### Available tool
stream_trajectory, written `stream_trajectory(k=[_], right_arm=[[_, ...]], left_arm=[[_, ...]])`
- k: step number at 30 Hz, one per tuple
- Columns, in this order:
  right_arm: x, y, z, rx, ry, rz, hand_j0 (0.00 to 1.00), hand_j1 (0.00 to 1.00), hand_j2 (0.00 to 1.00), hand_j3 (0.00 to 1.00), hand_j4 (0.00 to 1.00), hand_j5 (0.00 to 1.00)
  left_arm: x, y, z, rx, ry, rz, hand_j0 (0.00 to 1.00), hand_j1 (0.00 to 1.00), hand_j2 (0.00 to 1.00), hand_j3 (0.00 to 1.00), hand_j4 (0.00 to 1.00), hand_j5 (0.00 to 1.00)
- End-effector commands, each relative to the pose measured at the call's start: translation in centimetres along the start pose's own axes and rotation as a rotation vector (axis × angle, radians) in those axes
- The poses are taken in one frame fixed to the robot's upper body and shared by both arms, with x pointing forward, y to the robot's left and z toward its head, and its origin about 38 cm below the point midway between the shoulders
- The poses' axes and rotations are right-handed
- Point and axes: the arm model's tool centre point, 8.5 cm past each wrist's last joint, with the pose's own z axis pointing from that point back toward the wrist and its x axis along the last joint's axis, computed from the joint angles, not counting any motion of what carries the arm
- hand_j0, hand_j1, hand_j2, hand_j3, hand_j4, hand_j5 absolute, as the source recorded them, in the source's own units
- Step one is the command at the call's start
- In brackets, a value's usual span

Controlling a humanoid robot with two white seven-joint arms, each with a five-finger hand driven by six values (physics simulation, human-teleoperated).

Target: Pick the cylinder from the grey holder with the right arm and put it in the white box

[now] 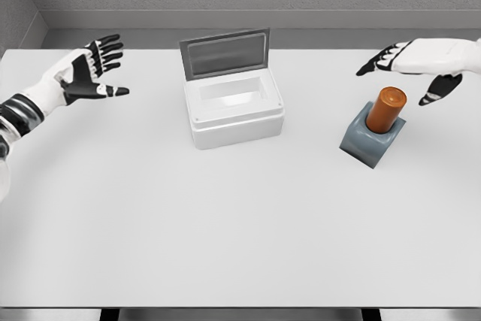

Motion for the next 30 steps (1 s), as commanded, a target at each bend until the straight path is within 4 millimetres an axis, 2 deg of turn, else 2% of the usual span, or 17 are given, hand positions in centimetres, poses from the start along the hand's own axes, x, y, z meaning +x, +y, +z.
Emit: stream_trajectory(k=[1,9,11,13,14,17,19,22,24,30], right_arm=[[0.1,0.1,-0.3,-0.011,-0.005,-0.004,1.0,1.0,1.0,1.0,1.0,1.0],[0.0,0.2,-0.2,-0.003,0.001,0.0,1.0,1.0,1.0,1.0,1.0,1.0],[-0.2,0.4,0.1,-0.004,0.01,-0.003,1.0,1.0,1.0,1.0,1.0,1.0],[-0.2,0.6,0.0,0.001,0.007,-0.005,1.0,1.0,1.0,1.0,1.0,1.0],[-0.1,0.6,0.0,0.002,0.005,-0.005,1.0,1.0,1.0,1.0,1.0,1.0],[0.1,1.3,-0.3,0.024,-0.002,-0.009,1.0,1.0,1.0,1.0,1.0,1.0],[0.1,1.3,-0.5,0.022,-0.006,-0.01,1.0,1.0,1.0,1.0,1.0,1.0],[0.2,1.1,-0.8,0.019,-0.01,-0.01,1.0,1.0,1.0,1.0,1.0,1.0],[0.5,0.9,-1.3,0.017,-0.023,-0.008,1.0,1.0,1.0,1.0,1.0,1.0],[0.8,1.3,-1.8,0.035,-0.034,-0.004,1.0,1.0,1.0,1.0,1.0,1.0]], left_arm=[[0.0,-0.2,-0.2,0.0,0.011,-0.023,1.0,1.0,1.0,1.0,1.0,1.0],[0.4,-2.1,-1.7,-0.028,-0.031,0.006,1.0,1.0,1.0,1.0,1.0,1.0],[0.9,-3.0,-2.6,-0.038,-0.091,0.004,1.0,1.0,1.0,1.0,1.0,1.0],[0.0,-3.3,-3.0,-0.036,-0.076,0.036,1.0,1.0,1.0,1.0,1.0,1.0],[0.3,-3.5,-3.4,-0.039,-0.086,0.04,1.0,1.0,1.0,1.0,1.0,1.0],[0.1,-5.6,-4.8,-0.068,-0.107,0.081,1.0,1.0,1.0,1.0,1.0,1.0],[0.1,-5.4,-4.7,-0.063,-0.11,0.083,1.0,1.0,1.0,1.0,1.0,1.0],[0.9,-2.5,-3.1,0.018,-0.146,0.112,1.0,1.0,1.0,1.0,1.0,1.0],[1.1,-1.6,-3.1,0.033,-0.142,0.12,1.0,1.0,1.0,1.0,1.0,1.0],[1.2,-1.3,-3.2,0.036,-0.138,0.127,1.0,1.0,1.0,1.0,1.0,1.0]])
